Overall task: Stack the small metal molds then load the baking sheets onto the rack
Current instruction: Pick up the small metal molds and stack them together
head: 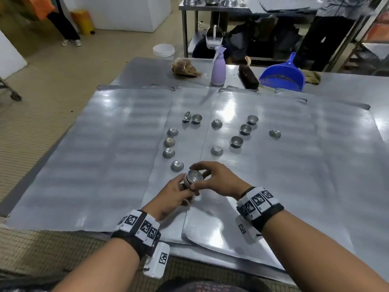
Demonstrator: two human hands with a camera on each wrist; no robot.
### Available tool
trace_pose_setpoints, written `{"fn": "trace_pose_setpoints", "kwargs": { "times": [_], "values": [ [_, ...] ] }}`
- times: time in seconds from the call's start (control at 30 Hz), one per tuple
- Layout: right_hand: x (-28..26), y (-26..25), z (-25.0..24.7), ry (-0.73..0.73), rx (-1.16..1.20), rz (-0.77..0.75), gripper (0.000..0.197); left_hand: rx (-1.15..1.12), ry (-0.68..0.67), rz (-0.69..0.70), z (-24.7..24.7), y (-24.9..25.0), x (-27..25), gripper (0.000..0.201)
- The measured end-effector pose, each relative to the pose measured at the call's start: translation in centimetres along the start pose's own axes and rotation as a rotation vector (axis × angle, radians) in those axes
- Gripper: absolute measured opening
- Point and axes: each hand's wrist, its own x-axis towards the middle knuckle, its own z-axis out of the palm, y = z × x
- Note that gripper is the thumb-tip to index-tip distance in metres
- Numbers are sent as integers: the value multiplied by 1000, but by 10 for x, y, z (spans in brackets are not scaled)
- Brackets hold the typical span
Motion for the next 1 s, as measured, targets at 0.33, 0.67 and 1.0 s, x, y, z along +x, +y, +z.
{"fn": "trace_pose_setpoints", "kwargs": {
  "times": [0.33,0.67,1.0],
  "values": [
    [-18,7,5,71,27,79,64,-15,-66,-21,5,-4,4,32],
    [9,69,-72,216,-279,244,35,-89,156,-13,40,9,11,27],
    [77,68,-96,-102,-630,81,64,-116,400,-38,69,8,-15,29]
  ]
}}
